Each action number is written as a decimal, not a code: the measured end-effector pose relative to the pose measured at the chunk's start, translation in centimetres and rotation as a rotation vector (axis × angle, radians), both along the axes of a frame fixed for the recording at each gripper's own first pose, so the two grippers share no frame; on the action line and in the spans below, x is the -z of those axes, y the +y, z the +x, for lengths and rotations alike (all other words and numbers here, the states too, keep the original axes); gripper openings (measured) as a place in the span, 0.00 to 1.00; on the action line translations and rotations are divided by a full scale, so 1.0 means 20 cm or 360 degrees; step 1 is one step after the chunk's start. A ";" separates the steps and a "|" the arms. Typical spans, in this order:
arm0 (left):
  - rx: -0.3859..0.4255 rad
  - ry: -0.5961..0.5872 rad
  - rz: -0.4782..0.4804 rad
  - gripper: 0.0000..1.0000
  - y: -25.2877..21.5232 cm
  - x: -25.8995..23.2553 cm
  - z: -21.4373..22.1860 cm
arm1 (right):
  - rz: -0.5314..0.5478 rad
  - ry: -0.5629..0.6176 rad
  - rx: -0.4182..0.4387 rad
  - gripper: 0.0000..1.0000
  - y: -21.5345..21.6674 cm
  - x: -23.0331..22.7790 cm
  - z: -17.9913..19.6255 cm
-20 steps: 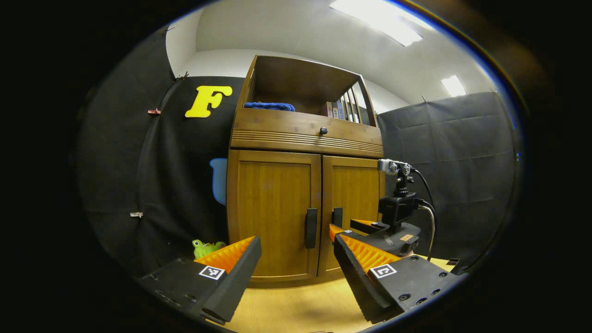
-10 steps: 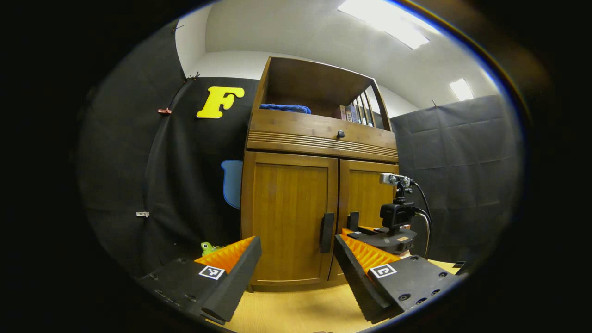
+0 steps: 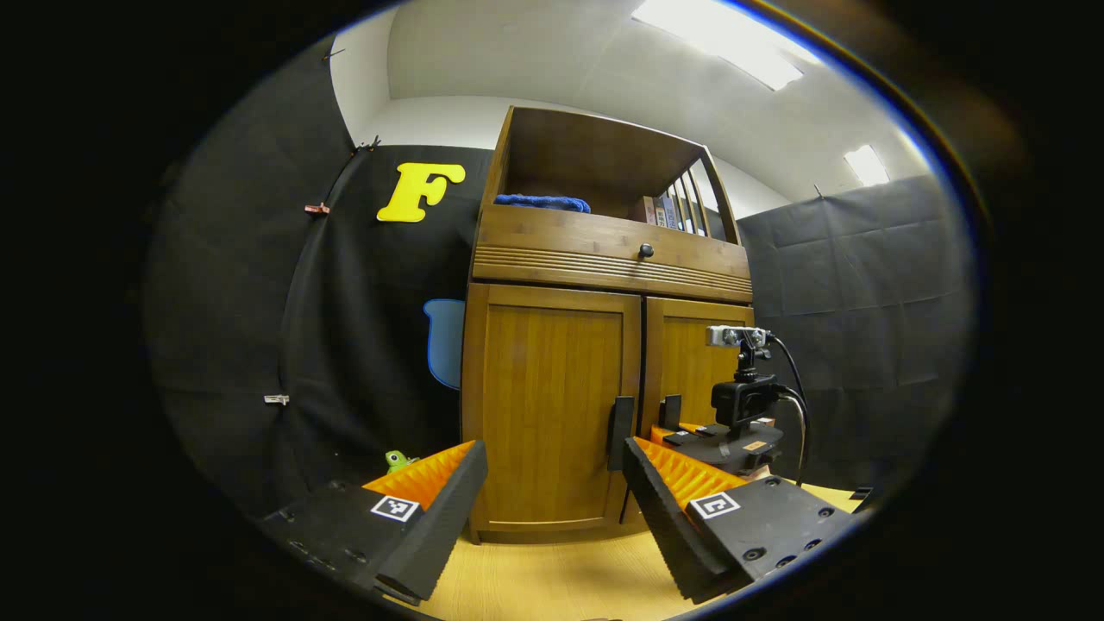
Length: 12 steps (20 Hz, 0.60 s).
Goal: Open the right door of the double-door shoe cabinet with the right hand, and open the left door with the left hand.
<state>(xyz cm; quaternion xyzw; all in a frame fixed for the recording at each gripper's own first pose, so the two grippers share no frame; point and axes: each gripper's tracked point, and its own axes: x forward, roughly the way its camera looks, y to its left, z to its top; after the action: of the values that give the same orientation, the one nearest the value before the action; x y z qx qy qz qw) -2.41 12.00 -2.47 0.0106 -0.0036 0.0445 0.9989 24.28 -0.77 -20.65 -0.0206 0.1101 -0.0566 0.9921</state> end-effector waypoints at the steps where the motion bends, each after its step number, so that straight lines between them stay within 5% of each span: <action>1: -0.0002 -0.0006 -0.0004 0.98 0.00 0.00 -0.01 | 0.0013 0.0002 -0.0012 0.14 0.00 -0.01 -0.02; 5: -0.0002 -0.0024 -0.0022 0.98 -0.03 -0.02 -0.04 | 0.0027 0.0013 -0.0062 0.14 0.00 -0.04 -0.13; 6: 0.0003 -0.0023 -0.0026 0.98 -0.05 -0.02 -0.04 | 0.0031 0.0020 -0.0074 0.23 0.00 -0.04 -0.16; 12: 0.0062 0.0017 -0.0008 0.98 -0.18 0.01 -0.02 | 0.0031 0.0035 -0.0129 0.19 -0.01 -0.08 -0.28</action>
<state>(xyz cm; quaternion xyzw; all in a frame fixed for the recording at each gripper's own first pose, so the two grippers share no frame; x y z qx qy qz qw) -2.79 8.31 -2.74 0.0082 0.0018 0.0250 0.9997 18.73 -1.04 -19.11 -0.0159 0.1206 -0.0150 0.9925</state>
